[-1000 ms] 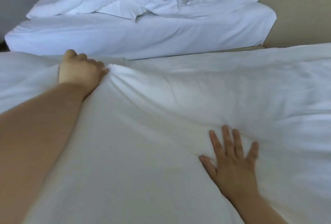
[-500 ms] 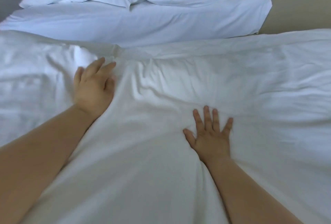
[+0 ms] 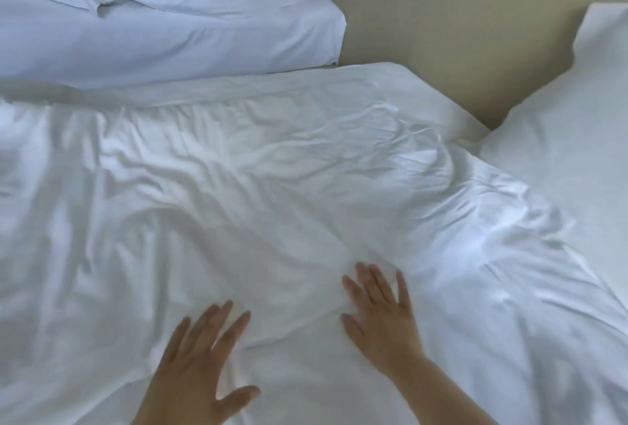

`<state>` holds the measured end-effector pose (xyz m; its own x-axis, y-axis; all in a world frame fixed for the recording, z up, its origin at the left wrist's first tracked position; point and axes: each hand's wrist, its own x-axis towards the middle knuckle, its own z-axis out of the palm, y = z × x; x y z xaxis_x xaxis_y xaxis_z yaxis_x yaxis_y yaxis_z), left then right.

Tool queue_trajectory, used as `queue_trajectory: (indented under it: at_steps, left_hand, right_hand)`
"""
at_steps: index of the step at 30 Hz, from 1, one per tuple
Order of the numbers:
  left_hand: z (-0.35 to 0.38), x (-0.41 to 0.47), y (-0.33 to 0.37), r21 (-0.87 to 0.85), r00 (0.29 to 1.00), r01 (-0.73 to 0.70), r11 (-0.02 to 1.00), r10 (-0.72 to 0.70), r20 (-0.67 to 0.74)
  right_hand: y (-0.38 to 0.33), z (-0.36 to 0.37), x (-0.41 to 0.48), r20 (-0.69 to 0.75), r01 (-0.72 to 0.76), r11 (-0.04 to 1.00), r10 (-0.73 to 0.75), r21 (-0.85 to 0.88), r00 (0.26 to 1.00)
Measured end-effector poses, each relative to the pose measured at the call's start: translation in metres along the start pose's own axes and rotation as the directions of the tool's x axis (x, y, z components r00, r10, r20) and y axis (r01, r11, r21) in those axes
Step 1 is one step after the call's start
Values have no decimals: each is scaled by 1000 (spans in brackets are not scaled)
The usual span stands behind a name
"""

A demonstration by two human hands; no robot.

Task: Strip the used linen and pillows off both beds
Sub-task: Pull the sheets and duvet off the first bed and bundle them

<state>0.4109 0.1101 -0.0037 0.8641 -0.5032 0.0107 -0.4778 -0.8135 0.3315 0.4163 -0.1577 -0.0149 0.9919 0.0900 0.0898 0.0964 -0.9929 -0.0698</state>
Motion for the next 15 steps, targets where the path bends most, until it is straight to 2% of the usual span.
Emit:
queue_trajectory:
  at_steps: [1,2,3,4,5,6,7,9,11,13,14,15]
  left_hand:
    - [10,6,16,32,1000,-14,999,14,-12]
    - [19,14,26,49,1000,-3,999,5,-26]
    - [26,22,34,48,1000,25,999,-25,-15]
    - [31,30,40,46,997,67,997,-69,46]
    - [35,34,41,64,987,107,992,-113,111]
    - [39,37,42,102,976,139,985,-154,153]
    - [45,39,45,132,966,163,978,-185,179]
    - [55,38,52,189,950,200,961,-237,201]
    - [58,37,59,177,939,252,951,-284,191]
    - [61,35,65,156,953,286,945,-298,60]
    - [66,34,64,171,947,308,936,-319,43]
    - [69,33,63,187,931,337,923,-356,79]
  right_hand:
    - [27,-6,-10,-83,-126,989,133,82,988]
    - [52,-16,-16,-151,-278,930,318,240,936]
    - [73,-32,-17,-176,-417,788,537,453,825]
    - [93,-48,-16,-102,-513,598,706,616,700]
    - [110,-60,-11,47,-560,377,799,737,600]
    - [128,-67,-4,220,-562,154,813,813,540]
    - [145,-72,4,350,-532,-28,781,847,517]
    - [166,-78,23,517,-497,-257,694,829,502]
    - [172,-78,44,596,-511,-348,647,786,476]
    - [173,-81,67,574,-483,-347,667,804,475]
    - [174,-81,79,502,-456,-286,723,843,475]
    - [176,-80,89,372,-436,-149,790,888,487]
